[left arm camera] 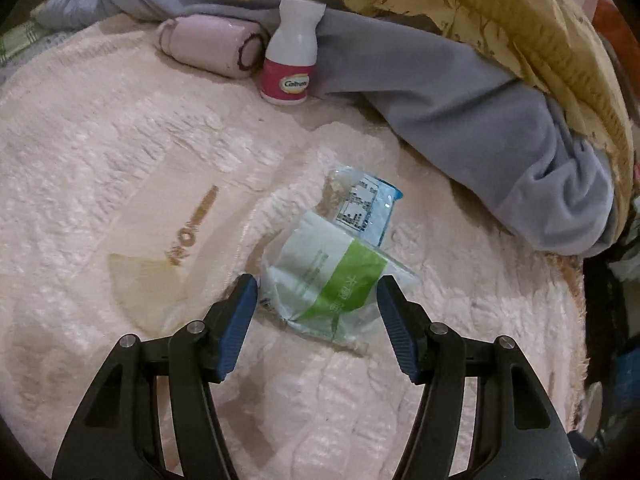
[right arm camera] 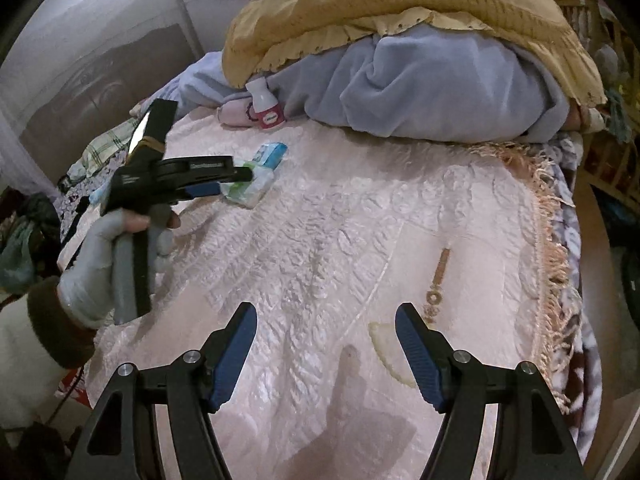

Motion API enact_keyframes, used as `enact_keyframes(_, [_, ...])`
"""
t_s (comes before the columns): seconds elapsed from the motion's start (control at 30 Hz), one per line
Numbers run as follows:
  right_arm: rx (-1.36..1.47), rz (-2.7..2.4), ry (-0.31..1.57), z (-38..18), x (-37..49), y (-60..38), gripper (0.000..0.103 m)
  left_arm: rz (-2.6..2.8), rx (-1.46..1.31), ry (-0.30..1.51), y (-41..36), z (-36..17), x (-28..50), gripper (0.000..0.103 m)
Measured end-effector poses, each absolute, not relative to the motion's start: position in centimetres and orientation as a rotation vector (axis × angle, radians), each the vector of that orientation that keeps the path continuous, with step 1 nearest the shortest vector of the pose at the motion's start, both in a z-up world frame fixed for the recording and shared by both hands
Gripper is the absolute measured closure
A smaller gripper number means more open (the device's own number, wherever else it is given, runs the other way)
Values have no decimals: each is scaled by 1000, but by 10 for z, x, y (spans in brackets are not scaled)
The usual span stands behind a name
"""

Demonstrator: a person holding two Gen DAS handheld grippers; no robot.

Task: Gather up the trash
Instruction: 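Grasp the green-and-white wrapper with the left tool while the right tool grasps the blue packet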

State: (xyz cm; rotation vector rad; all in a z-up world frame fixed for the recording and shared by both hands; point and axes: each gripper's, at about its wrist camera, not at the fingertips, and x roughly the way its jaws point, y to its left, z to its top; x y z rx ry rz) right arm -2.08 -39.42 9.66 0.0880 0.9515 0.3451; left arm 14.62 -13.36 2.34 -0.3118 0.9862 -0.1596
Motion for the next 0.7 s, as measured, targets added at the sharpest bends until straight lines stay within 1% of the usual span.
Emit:
enact_keyframes(0.03, [84, 348, 953, 97, -19, -392, 34, -169, -325, 977, -130, 23, 145, 64])
enact_keyframes(0.07, [79, 351, 955, 97, -17, -390, 34, -176, -323, 978, -127, 24, 143, 90])
enact_keyframes(0.1, [72, 357, 955, 97, -14, -387, 34, -192, -320, 988, -124, 24, 141, 94])
enact_keyframes(0.2, [52, 378, 950, 101, -3, -374, 34, -244, -313, 994, -115, 29, 132, 99])
enact_keyframes(0.4, [9, 416, 943, 104, 27, -340, 34, -306, -307, 974, -93, 50, 108, 100])
enact_keyframes(0.53, [4, 439, 934, 106, 35, -323, 34, -336, -268, 995, -90, 61, 100, 100])
enact_keyframes(0.63, [-10, 443, 928, 105, 48, -311, 34, -330, -263, 1007, -84, 59, 94, 100])
enact_keyframes(0.7, [1, 430, 930, 101, 71, -302, 34, -313, -309, 1031, -75, 51, 88, 99])
